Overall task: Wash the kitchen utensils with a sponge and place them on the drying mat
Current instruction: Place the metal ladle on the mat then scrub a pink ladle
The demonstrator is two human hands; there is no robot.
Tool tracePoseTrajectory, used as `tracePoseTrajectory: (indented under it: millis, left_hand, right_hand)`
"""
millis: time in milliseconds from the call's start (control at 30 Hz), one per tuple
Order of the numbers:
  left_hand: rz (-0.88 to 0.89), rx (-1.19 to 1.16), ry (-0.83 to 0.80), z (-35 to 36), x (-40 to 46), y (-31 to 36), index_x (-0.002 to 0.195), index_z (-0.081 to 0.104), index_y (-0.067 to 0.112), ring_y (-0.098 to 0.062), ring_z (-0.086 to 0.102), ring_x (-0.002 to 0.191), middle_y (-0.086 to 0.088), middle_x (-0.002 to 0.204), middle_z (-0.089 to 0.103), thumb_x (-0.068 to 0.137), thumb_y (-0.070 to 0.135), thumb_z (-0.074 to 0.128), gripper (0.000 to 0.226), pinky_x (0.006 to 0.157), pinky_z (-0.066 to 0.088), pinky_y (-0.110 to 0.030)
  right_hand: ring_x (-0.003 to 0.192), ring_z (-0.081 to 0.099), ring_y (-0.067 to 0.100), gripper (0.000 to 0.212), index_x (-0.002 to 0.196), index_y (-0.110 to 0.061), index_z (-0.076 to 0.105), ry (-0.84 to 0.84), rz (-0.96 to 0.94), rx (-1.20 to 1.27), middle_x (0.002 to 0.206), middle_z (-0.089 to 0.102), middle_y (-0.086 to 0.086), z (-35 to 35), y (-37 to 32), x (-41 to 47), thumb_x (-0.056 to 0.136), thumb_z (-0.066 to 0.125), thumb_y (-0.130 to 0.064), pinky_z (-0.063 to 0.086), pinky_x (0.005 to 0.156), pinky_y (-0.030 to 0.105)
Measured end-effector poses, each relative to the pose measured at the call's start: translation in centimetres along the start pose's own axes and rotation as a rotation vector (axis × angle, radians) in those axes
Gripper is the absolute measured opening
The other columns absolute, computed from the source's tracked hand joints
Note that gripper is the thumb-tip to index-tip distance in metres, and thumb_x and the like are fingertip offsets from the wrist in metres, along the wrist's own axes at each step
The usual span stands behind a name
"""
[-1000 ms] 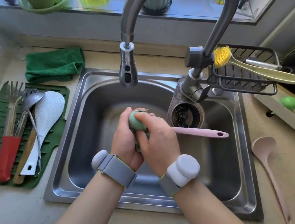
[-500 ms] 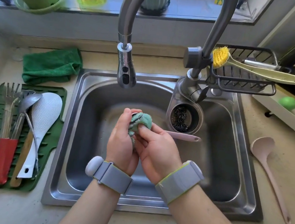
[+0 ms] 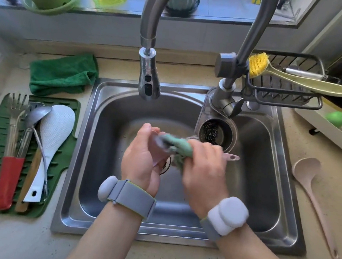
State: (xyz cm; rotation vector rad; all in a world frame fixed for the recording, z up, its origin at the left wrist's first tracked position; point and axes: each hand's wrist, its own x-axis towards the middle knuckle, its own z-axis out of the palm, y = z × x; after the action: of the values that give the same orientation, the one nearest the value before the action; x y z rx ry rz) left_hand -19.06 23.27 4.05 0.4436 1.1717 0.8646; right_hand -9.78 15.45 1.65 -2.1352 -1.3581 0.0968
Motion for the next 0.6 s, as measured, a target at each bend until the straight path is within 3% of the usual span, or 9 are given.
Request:
tracePoseTrajectory:
  millis: [100,233,300,400,500,600]
  left_hand:
    - [0.003,-0.025,-0.008,-0.4,0.2,0.3,0.082,0.065,0.017,-0.021,0.067,0.074,0.000,0.076,0.068,0.092,0.033,0.058,0.019,0.085,0.049,-0.040]
    - [0.002,0.001,0.003,0.4,0.1,-0.2,0.078,0.065,0.018,-0.013,0.064,0.062,0.002,0.071,0.069,0.092,0.033,0.059,0.021,0.066,0.045,-0.029]
    - [0.012,0.001,0.004,0.3,0.3,0.0,0.079,0.065,0.018,-0.014,0.064,0.063,0.001,0.071,0.068,0.092,0.031,0.059,0.020,0.067,0.047,-0.030]
    - [0.036,-0.015,-0.024,-0.7,0.6,0.5,0.081,0.064,0.013,-0.022,0.064,0.069,-0.003,0.072,0.066,0.092,0.027,0.059,0.018,0.076,0.051,-0.037]
    - [0.005,-0.014,-0.045,-0.7,0.9,0.4,0.081,0.064,0.012,-0.025,0.063,0.070,-0.005,0.073,0.065,0.092,0.026,0.059,0.018,0.082,0.051,-0.041]
    - [-0.049,-0.029,-0.110,0.0,0.7,0.1,0.083,0.064,0.011,-0.025,0.065,0.072,-0.006,0.078,0.068,0.088,0.029,0.062,0.019,0.079,0.054,-0.037]
  right_hand:
    - [0.089,0.046,0.030,0.026,0.102,-0.021,0.058,0.011,0.205,0.044,0.094,0.057,0.003,-0.5,1.5,0.3,0.080,0.043,-0.023,0.030,0.073,0.035]
    - [0.090,0.055,0.027,0.023,0.097,-0.018,0.057,-0.112,0.004,-0.013,0.097,0.060,0.001,1.6,-2.4,0.7,0.078,0.043,-0.020,0.038,0.080,0.041]
    - [0.089,0.059,0.026,0.026,0.099,-0.018,0.057,-0.146,-0.055,-0.064,0.097,0.062,0.000,1.6,-1.1,0.3,0.077,0.043,-0.014,0.037,0.085,0.041]
    - [0.089,0.059,0.029,0.032,0.101,-0.020,0.056,-0.204,0.119,-0.127,0.094,0.063,0.002,-0.4,4.4,-0.6,0.078,0.033,-0.020,0.032,0.083,0.038]
    - [0.094,0.056,0.036,0.025,0.101,-0.018,0.050,-0.348,0.224,-0.019,0.099,0.061,0.006,-1.5,5.4,-0.8,0.082,0.033,-0.019,0.035,0.085,0.042]
    - [0.089,0.056,0.040,0.017,0.107,-0.016,0.043,-0.482,0.102,0.180,0.100,0.063,0.012,-1.5,2.0,0.9,0.091,0.039,-0.020,0.041,0.073,0.040]
